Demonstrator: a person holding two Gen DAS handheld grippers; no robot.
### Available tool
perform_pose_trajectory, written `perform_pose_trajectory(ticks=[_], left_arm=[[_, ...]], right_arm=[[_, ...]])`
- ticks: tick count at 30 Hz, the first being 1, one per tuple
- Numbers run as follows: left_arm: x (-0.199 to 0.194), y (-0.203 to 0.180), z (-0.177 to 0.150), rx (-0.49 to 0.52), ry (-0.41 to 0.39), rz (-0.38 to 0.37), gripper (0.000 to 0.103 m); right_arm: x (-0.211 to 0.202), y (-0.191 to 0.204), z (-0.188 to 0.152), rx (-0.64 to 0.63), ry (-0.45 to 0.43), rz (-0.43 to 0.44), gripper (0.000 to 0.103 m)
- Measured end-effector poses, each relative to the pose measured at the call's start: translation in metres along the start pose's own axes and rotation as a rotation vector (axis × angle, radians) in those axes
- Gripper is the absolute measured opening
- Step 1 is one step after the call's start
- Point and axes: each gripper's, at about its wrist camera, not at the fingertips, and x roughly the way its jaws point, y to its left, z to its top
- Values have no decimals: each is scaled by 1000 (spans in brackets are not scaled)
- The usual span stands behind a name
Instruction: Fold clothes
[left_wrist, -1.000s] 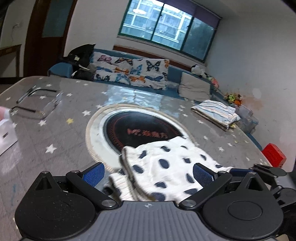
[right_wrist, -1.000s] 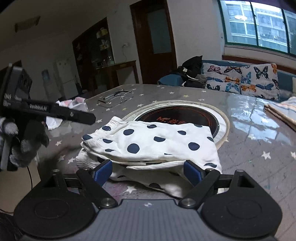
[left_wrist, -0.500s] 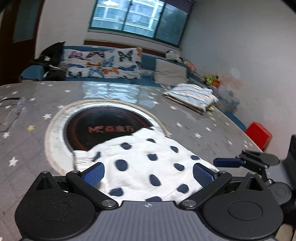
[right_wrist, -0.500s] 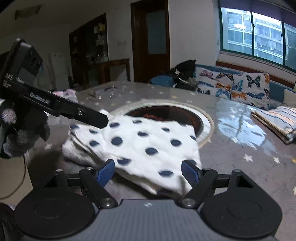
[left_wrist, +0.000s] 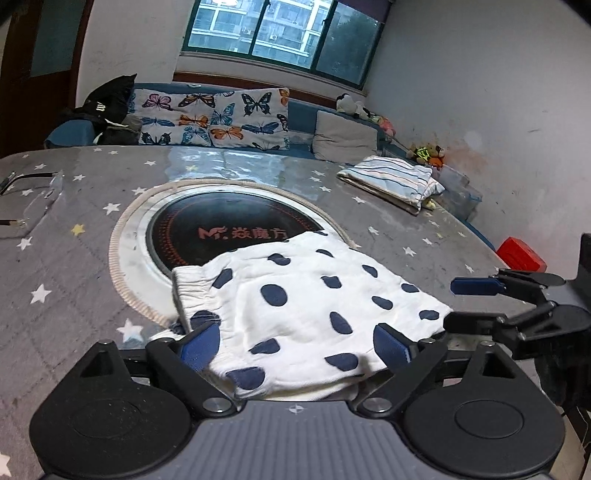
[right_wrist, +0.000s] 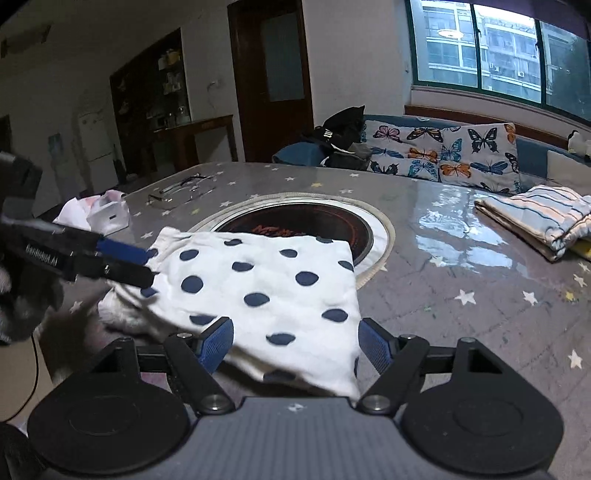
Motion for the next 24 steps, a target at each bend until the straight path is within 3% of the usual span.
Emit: perform_pose_trajectory(ticks=[4,14,19,24], left_arm=[[-15,4,1,-37,-45,-11,92],[-35,47,-10,-226,-70,98,92],[-38,65,-16,-332,-65,103,92],[-40,75,-17,-401,-69,90,92]], right_arm=[[10,6,5,7,11,13,77],[39,64,24,-137,28,163,74],[53,116,29,-325,46,265,73],[68,158,22,-492,79,304,73]])
